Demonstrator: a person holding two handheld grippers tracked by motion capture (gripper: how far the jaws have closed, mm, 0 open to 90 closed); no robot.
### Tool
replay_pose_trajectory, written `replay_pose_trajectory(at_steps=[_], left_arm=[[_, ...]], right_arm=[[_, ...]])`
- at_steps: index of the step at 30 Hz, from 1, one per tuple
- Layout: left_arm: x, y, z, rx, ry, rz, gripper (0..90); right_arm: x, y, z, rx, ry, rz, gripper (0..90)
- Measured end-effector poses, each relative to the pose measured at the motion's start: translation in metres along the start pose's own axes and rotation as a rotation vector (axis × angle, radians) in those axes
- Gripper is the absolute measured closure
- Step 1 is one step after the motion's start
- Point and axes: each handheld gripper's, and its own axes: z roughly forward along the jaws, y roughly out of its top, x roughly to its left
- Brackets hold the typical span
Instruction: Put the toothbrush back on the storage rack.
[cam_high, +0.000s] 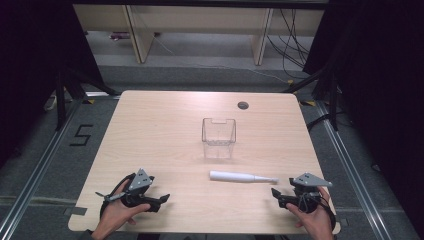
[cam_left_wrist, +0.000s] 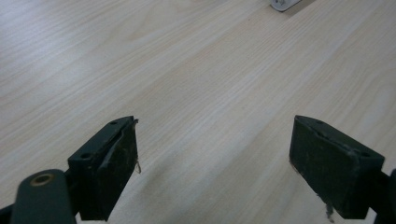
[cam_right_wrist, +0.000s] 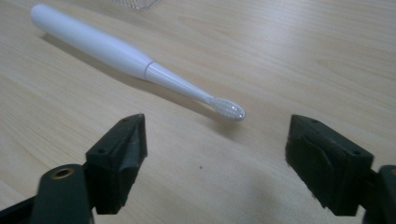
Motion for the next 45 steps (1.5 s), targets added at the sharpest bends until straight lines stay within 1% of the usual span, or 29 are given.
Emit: replay_pose_trajectory(at_steps=[3,5,6,8,9,10,12,13,15,16,17,20,23,25,26,27,28,29,30,34,35,36,37,39,41,42,43,44,45], left_arm=[[-0.001,0.000,0.001,0.001,-0.005,0.004,14.9],[-0.002,0.000,0.002,0.008,-0.003,0.019,14.9],[-0.002,0.000,0.002,0.008,-0.003,0.019,14.9],[-0.004,0.000,0.003,0.001,-0.012,-0.007,14.9],[-0.002,0.000,0.002,0.019,-0.005,0.016,14.9],[-0.002,0.000,0.003,0.015,-0.004,0.014,14.9],[-0.003,0.000,0.003,0.013,-0.006,0.003,14.9],[-0.002,0.000,0.003,0.016,-0.003,0.011,14.9],[-0.002,0.000,0.003,0.015,-0.003,0.014,14.9],[-0.003,0.000,0.003,0.005,-0.016,-0.005,14.9],[-0.003,0.000,0.002,0.016,-0.015,0.009,14.9],[-0.004,0.000,0.003,0.006,-0.016,-0.004,14.9],[-0.002,0.001,0.002,0.015,-0.013,0.013,15.0],[-0.001,0.001,0.002,0.015,-0.008,0.017,15.0],[-0.001,0.001,0.002,0.014,-0.008,0.017,15.0],[-0.002,0.001,0.002,0.012,-0.010,0.008,15.0],[-0.002,0.001,0.001,0.014,-0.013,0.008,15.0],[-0.002,0.001,0.001,0.013,-0.012,0.006,15.0],[-0.002,0.001,0.001,0.012,-0.012,0.008,15.0],[-0.001,0.000,0.001,0.012,-0.010,0.006,15.0],[-0.001,0.000,0.001,0.012,-0.009,0.007,15.0],[-0.001,0.001,0.001,0.010,-0.003,0.010,15.0],[-0.001,0.000,0.001,0.008,-0.003,0.013,15.0],[-0.001,0.001,0.001,0.010,-0.002,0.012,15.0],[-0.001,0.000,0.001,0.013,-0.006,0.008,15.0],[-0.001,0.001,0.001,0.012,-0.007,0.007,15.0],[-0.001,0.001,0.001,0.012,-0.007,0.007,15.0],[-0.001,0.001,0.001,0.011,-0.002,0.010,15.1],[-0.001,0.001,0.001,0.011,-0.002,0.010,15.2]], right_arm=[[0.000,0.000,0.000,0.010,-0.007,-0.007,21.9],[-0.002,-0.001,0.002,0.001,0.005,-0.011,22.6],[-0.001,-0.001,0.001,0.006,-0.002,-0.001,22.6],[-0.003,-0.001,0.002,0.004,-0.002,-0.008,22.6],[-0.003,-0.001,0.002,0.004,-0.002,-0.008,22.6],[-0.003,0.000,0.000,0.010,-0.018,-0.012,22.6],[-0.004,-0.001,0.001,-0.003,-0.020,-0.029,22.6],[-0.001,0.000,0.001,0.013,0.000,0.015,22.6],[-0.001,0.000,0.001,0.010,-0.002,0.012,23.4],[-0.002,0.000,0.001,0.009,-0.007,0.006,23.8],[-0.002,0.001,0.000,0.015,0.003,0.012,24.6],[-0.002,0.001,0.000,0.008,-0.001,0.008,24.6],[-0.001,0.002,0.001,-0.004,0.007,0.016,25.0],[-0.001,0.004,0.000,-0.008,-0.009,0.008,25.9],[0.000,0.005,0.000,-0.004,0.013,0.011,26.3],[0.000,0.006,0.000,-0.011,0.004,-0.001,26.8],[0.002,0.007,0.001,-0.007,0.021,0.016,27.5],[0.002,0.009,0.002,-0.012,0.010,-0.006,28.3],[0.006,0.013,0.004,-0.018,0.029,-0.005,30.3],[0.011,0.018,0.005,-0.036,0.039,-0.027,32.2],[0.016,0.020,0.005,-0.027,0.055,0.012,33.4],[0.016,0.023,0.007,-0.038,0.060,-0.019,34.0],[0.017,0.025,0.008,-0.040,0.067,-0.012,35.3],[0.023,0.031,0.012,-0.053,0.100,-0.020,41.0],[0.025,0.032,0.013,-0.059,0.100,-0.022,43.6],[0.029,0.036,0.016,-0.064,0.122,-0.034,48.4],[0.029,0.036,0.016,-0.064,0.122,-0.034,48.4],[0.033,0.040,0.018,-0.046,0.128,-0.046,54.3],[0.033,0.040,0.018,-0.046,0.128,-0.046,54.3]])
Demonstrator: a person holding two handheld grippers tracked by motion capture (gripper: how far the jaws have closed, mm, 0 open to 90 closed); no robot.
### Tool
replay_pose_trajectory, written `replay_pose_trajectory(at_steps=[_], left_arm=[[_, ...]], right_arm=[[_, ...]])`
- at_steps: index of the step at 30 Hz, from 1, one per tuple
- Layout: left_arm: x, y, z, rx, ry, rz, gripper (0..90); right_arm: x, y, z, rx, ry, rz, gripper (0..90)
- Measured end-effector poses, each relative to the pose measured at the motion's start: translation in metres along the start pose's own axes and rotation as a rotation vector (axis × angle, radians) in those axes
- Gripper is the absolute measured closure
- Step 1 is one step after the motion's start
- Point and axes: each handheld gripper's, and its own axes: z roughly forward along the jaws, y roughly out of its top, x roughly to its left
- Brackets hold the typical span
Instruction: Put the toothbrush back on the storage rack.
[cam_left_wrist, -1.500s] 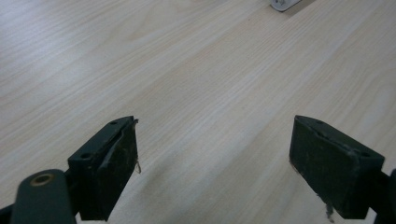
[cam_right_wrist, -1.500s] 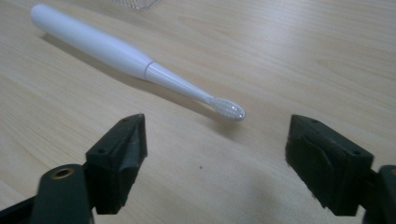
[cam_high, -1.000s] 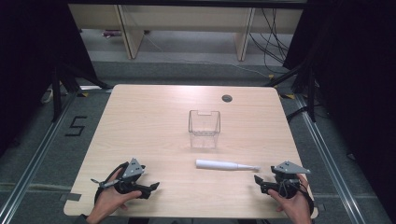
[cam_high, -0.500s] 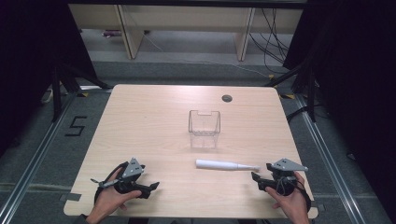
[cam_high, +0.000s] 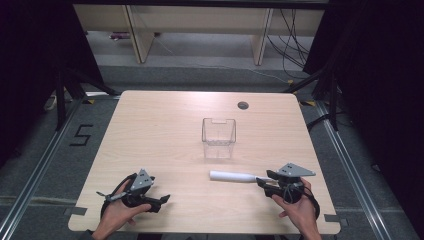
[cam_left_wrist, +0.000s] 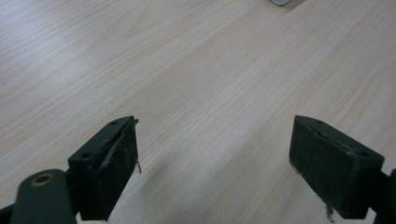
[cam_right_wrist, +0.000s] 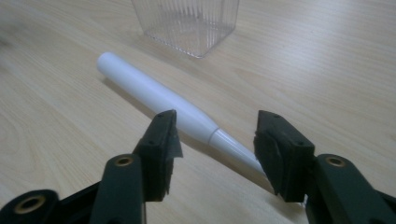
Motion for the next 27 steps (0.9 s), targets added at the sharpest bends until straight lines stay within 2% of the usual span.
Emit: replay_pose_trajectory(at_steps=[1,2,3,4,5,6,7,8,9,10,11,14,15,16,19,23,26,27], left_arm=[[0.000,0.000,0.000,-0.003,-0.001,0.003,15.3],[0.000,0.000,0.000,0.000,0.003,0.007,15.3],[0.001,0.000,0.000,-0.001,0.003,0.009,15.3],[0.000,0.000,0.000,-0.002,0.003,0.005,15.4],[0.000,0.000,0.000,-0.002,-0.001,0.003,15.4],[0.001,0.000,0.000,-0.002,0.006,0.002,15.4],[0.001,0.000,-0.001,-0.004,0.005,0.007,15.4],[-0.001,0.000,0.000,-0.014,-0.001,-0.014,15.5],[-0.001,0.000,0.000,-0.018,0.001,-0.013,15.6],[-0.001,0.000,0.000,-0.018,0.001,-0.013,15.6],[0.000,0.000,-0.001,-0.007,0.002,-0.002,15.7],[0.000,-0.001,-0.002,-0.010,-0.005,0.002,15.7],[0.001,-0.001,-0.002,-0.015,-0.004,0.007,15.7],[-0.001,-0.001,-0.002,-0.029,-0.016,-0.017,15.7],[0.000,0.001,-0.002,-0.023,-0.016,-0.005,15.9],[-0.002,0.000,-0.001,-0.029,-0.015,-0.026,15.9],[-0.001,-0.001,-0.003,-0.022,-0.012,-0.016,15.9],[-0.001,-0.001,-0.003,-0.025,-0.003,-0.021,15.9]], right_arm=[[0.004,0.003,0.003,0.007,0.002,0.000,59.1],[0.004,0.003,0.003,0.007,0.002,0.000,59.1],[0.003,0.004,0.004,0.001,-0.009,-0.031,61.4],[0.007,0.005,0.007,0.022,0.011,-0.012,63.1],[0.008,0.006,0.009,0.026,0.022,-0.021,63.9],[0.012,0.007,0.012,0.035,0.024,-0.001,64.6],[0.011,0.009,0.016,0.037,0.039,-0.040,65.5],[0.012,0.009,0.017,0.032,0.028,-0.051,66.4],[0.019,0.011,0.022,0.058,0.045,-0.023,69.1],[0.019,0.011,0.022,0.058,0.045,-0.023,69.1],[0.021,0.014,0.027,0.069,0.051,-0.052,72.2],[0.023,0.017,0.031,0.074,0.048,-0.067,75.1],[0.025,0.019,0.035,0.062,0.050,-0.093,76.9],[0.027,0.021,0.038,0.058,0.044,-0.106,78.5],[0.035,0.027,0.048,0.068,0.055,-0.150,85.5],[0.038,0.029,0.053,0.071,0.064,-0.173,88.1],[0.041,0.032,0.056,0.087,0.070,-0.154,89.8],[0.041,0.034,0.058,0.076,0.066,-0.176,90.0]])
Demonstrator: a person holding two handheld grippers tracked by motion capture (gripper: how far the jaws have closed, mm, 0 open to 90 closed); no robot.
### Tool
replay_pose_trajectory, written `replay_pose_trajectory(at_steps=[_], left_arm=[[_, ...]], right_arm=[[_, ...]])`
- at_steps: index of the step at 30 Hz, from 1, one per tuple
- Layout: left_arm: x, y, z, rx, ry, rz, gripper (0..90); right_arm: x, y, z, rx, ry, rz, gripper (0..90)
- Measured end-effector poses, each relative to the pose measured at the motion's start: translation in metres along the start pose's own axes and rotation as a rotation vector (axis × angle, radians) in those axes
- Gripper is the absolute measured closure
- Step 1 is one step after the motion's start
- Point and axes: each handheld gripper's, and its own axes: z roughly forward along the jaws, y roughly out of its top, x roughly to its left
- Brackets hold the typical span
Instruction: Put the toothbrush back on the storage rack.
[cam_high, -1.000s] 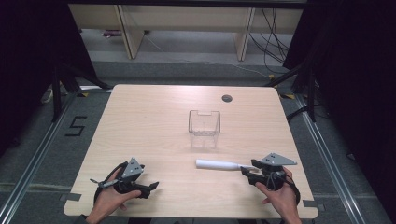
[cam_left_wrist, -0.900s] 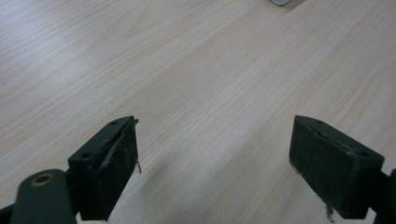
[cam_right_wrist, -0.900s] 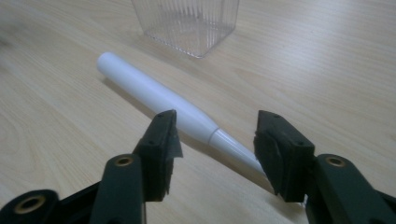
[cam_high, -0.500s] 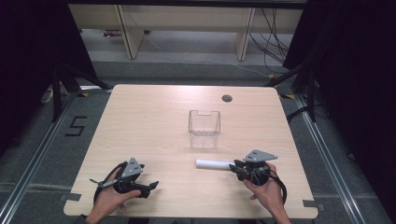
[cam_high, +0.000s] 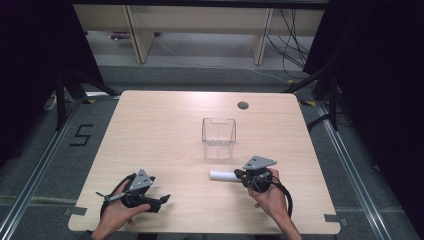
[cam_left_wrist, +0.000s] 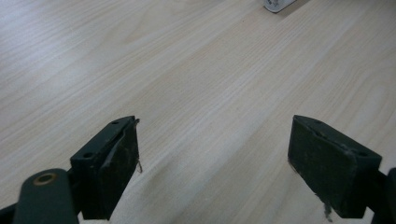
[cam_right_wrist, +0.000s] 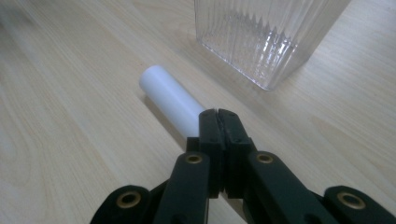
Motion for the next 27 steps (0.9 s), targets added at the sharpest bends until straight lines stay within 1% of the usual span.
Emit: replay_pose_trajectory(at_steps=[1,2,3,4,5,6,7,8,9,11,12,13,14,15,16,18,19,21,22,23,24,25,26,27], left_arm=[[0.001,0.000,-0.001,0.008,-0.007,0.009,15.9],[0.001,0.000,-0.001,0.003,-0.001,-0.001,15.9],[0.001,0.000,-0.001,0.003,-0.001,-0.001,15.9],[0.000,0.000,-0.001,0.001,0.001,-0.008,15.9],[0.001,0.000,-0.001,0.002,0.002,-0.001,15.9],[0.002,0.000,-0.001,0.009,0.006,0.009,15.9],[0.002,0.000,-0.001,0.009,0.006,0.009,15.9],[0.001,0.000,0.000,0.010,0.011,0.005,15.9],[0.001,0.000,0.000,0.017,0.006,0.000,15.9],[0.001,0.000,-0.001,0.021,0.002,-0.001,16.0],[0.000,0.000,0.001,0.002,0.008,-0.011,16.0],[0.000,0.000,0.000,0.000,0.003,-0.010,16.0],[0.001,0.000,0.000,0.000,0.003,-0.009,16.0],[0.001,0.000,0.000,0.001,0.003,-0.010,16.0],[0.000,0.000,0.000,0.003,0.004,-0.010,16.0],[0.000,0.000,0.000,0.004,0.004,-0.009,16.0],[0.000,0.000,0.000,0.004,0.004,-0.008,16.0],[0.000,0.000,0.000,0.005,0.005,-0.010,16.0],[0.000,0.000,0.000,0.005,0.005,-0.010,16.0],[0.000,0.000,0.000,0.006,0.007,-0.007,16.0],[0.000,0.000,0.000,0.003,0.004,-0.006,16.1],[0.000,0.000,0.000,0.003,0.004,-0.007,16.0],[0.000,0.000,0.000,0.008,0.012,0.001,16.0],[0.000,0.000,0.000,0.008,0.012,0.001,16.0]], right_arm=[[0.003,0.002,0.001,0.013,0.005,0.020,90.0],[0.002,0.005,0.007,0.002,0.009,-0.018,90.0],[0.002,0.005,0.007,0.002,0.009,-0.018,90.0],[0.004,0.005,0.009,0.012,0.008,-0.006,90.0],[0.006,0.007,0.011,0.021,0.012,0.002,90.0],[0.006,0.010,0.016,0.025,0.014,-0.026,90.0],[0.006,0.010,0.016,0.025,0.014,-0.026,90.0],[0.005,0.011,0.018,0.020,0.021,-0.043,90.0],[0.006,0.012,0.019,0.026,0.016,-0.025,90.0],[0.006,0.014,0.022,0.030,0.017,-0.023,90.0],[0.007,0.015,0.023,0.029,0.015,-0.011,90.0],[0.006,0.016,0.026,0.026,0.016,-0.019,90.0],[0.006,0.017,0.027,0.035,0.017,-0.018,90.0],[0.007,0.018,0.028,0.048,0.016,0.004,90.0],[0.007,0.019,0.032,0.055,0.024,0.007,90.0],[0.008,0.020,0.033,0.051,0.021,-0.002,90.0],[0.008,0.021,0.034,0.051,0.025,-0.026,90.0],[0.009,0.023,0.036,0.055,0.029,-0.036,90.0],[0.009,0.024,0.037,0.058,0.030,-0.031,90.0],[0.010,0.024,0.038,0.059,0.020,-0.020,90.0],[0.009,0.024,0.039,0.057,0.017,-0.026,90.0],[0.009,0.024,0.042,0.068,0.029,-0.021,90.0],[0.009,0.025,0.043,0.060,0.016,-0.025,90.0],[0.009,0.025,0.043,0.060,0.016,-0.025,90.0]])
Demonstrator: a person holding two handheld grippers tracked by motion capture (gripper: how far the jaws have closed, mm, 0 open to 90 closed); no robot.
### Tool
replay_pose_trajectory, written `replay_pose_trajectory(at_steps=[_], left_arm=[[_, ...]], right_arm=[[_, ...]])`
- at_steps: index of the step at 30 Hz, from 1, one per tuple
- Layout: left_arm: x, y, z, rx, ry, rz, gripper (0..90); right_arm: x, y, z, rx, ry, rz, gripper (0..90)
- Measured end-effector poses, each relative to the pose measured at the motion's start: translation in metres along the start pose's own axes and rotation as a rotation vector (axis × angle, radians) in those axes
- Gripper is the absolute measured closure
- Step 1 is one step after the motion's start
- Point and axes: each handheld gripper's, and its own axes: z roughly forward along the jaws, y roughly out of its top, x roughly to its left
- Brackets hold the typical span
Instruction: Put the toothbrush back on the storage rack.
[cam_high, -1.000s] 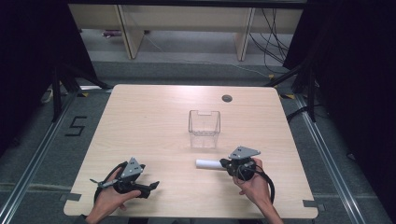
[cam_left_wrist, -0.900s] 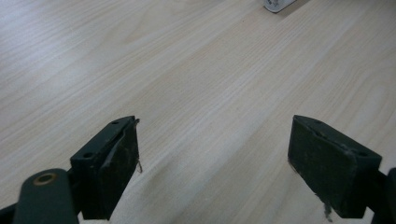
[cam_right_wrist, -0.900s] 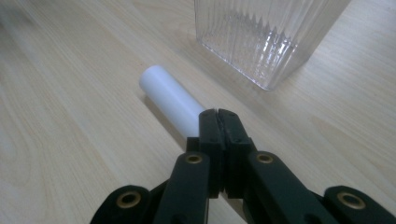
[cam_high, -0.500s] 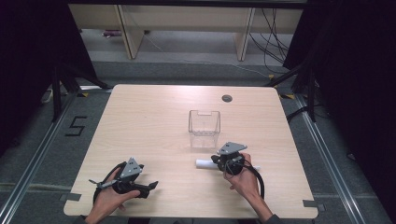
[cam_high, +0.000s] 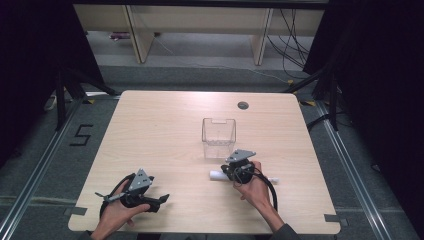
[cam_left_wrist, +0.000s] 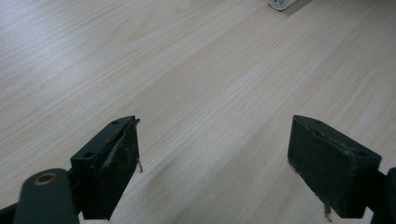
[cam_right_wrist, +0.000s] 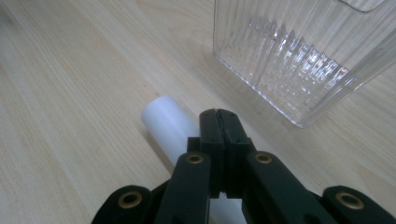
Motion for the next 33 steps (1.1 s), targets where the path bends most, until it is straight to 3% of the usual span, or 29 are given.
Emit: replay_pose_trajectory(at_steps=[2,4,5,7,8,12,14,15,17,18,21,24,27,29,32,33], left_arm=[[0.001,0.000,0.000,0.005,0.000,0.018,16.0],[0.001,0.000,0.000,0.005,-0.001,0.022,16.0],[-0.001,0.000,0.000,-0.007,-0.012,-0.006,16.0],[-0.001,0.000,0.000,-0.003,-0.011,-0.008,16.0],[0.001,0.000,-0.001,0.004,-0.001,0.020,16.0],[0.000,0.000,-0.001,-0.004,-0.012,0.000,16.0],[0.000,0.000,0.000,-0.003,-0.012,-0.001,16.0],[0.001,0.000,-0.001,0.008,-0.006,0.022,16.0],[0.002,0.001,-0.001,0.008,-0.003,0.028,16.0],[0.002,0.001,-0.001,0.005,-0.004,0.023,16.0],[0.001,0.000,-0.002,0.008,-0.013,0.015,16.0],[0.000,0.000,-0.002,0.005,-0.013,0.000,16.0],[0.000,0.000,-0.001,0.004,-0.013,-0.004,16.0],[0.000,0.000,-0.001,0.003,-0.016,-0.004,16.0],[0.000,0.000,-0.001,0.004,-0.019,-0.001,16.0],[0.001,0.000,-0.002,0.008,-0.025,0.000,16.1]], right_arm=[[0.001,0.000,0.001,0.011,0.003,0.024,90.0],[0.001,0.000,0.004,-0.007,-0.004,0.001,90.0],[0.000,0.001,0.005,0.005,0.006,-0.014,90.0],[0.000,0.001,0.005,0.016,0.008,0.000,90.0],[0.001,0.000,0.008,0.021,0.019,0.008,90.0],[0.002,0.000,0.007,0.036,0.023,-0.007,90.0],[0.004,0.000,0.009,0.009,0.022,-0.013,90.0],[0.005,0.000,0.008,0.022,0.030,0.004,90.0],[0.007,0.000,0.007,0.040,0.032,-0.023,90.0],[0.009,0.000,0.007,0.043,0.034,-0.006,90.0],[0.011,-0.003,0.008,0.049,0.041,-0.050,90.0],[0.014,-0.005,0.007,0.047,0.024,-0.052,90.0],[0.014,-0.008,0.003,0.068,0.043,-0.078,89.8],[0.017,-0.011,0.000,0.070,0.035,-0.048,89.6],[0.018,-0.013,-0.002,0.071,0.059,-0.075,89.6],[0.020,-0.013,-0.003,0.062,0.070,-0.061,89.6]])
